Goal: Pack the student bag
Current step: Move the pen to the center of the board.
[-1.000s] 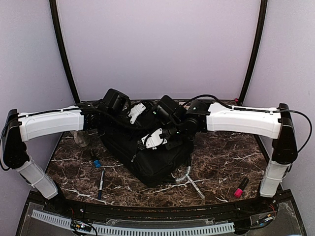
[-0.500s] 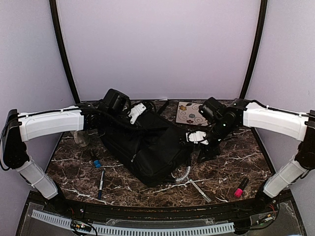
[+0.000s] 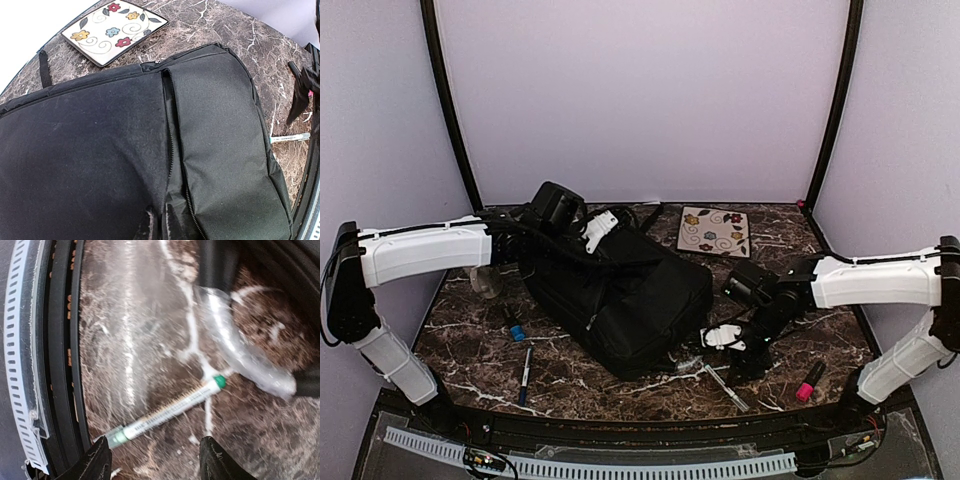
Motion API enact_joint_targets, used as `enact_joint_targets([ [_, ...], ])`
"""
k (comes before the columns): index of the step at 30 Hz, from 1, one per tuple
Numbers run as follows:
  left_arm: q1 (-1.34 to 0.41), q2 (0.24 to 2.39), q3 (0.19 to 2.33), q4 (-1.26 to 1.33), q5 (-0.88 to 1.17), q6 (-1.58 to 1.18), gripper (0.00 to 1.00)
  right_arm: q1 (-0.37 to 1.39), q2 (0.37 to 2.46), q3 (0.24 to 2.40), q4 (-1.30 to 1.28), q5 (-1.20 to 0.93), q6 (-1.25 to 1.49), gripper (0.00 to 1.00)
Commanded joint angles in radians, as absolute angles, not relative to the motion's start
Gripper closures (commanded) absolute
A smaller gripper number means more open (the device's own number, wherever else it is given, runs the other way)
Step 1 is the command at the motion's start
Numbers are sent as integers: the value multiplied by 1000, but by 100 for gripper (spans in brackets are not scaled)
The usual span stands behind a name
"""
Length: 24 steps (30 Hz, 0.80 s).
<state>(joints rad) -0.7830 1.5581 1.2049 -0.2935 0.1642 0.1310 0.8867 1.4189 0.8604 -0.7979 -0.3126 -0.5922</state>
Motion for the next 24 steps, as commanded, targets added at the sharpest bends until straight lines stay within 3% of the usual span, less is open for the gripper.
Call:
enact_joint_targets([
  [1,-783,1540,1223,-282,175,145,100,967,1433,825,-711,-277,-522,39],
  [10,-784,1539,1226,-285,179,143,100,1086,1458,762,-630,-24,-487,37],
  [14,-783,1540,1229,-288,189,138,100,1121,1477,749,-599,69,-487,25],
  [24,-782,1536,1230,-292,192,141,100,1047,1431,710,-618,178,-486,32],
])
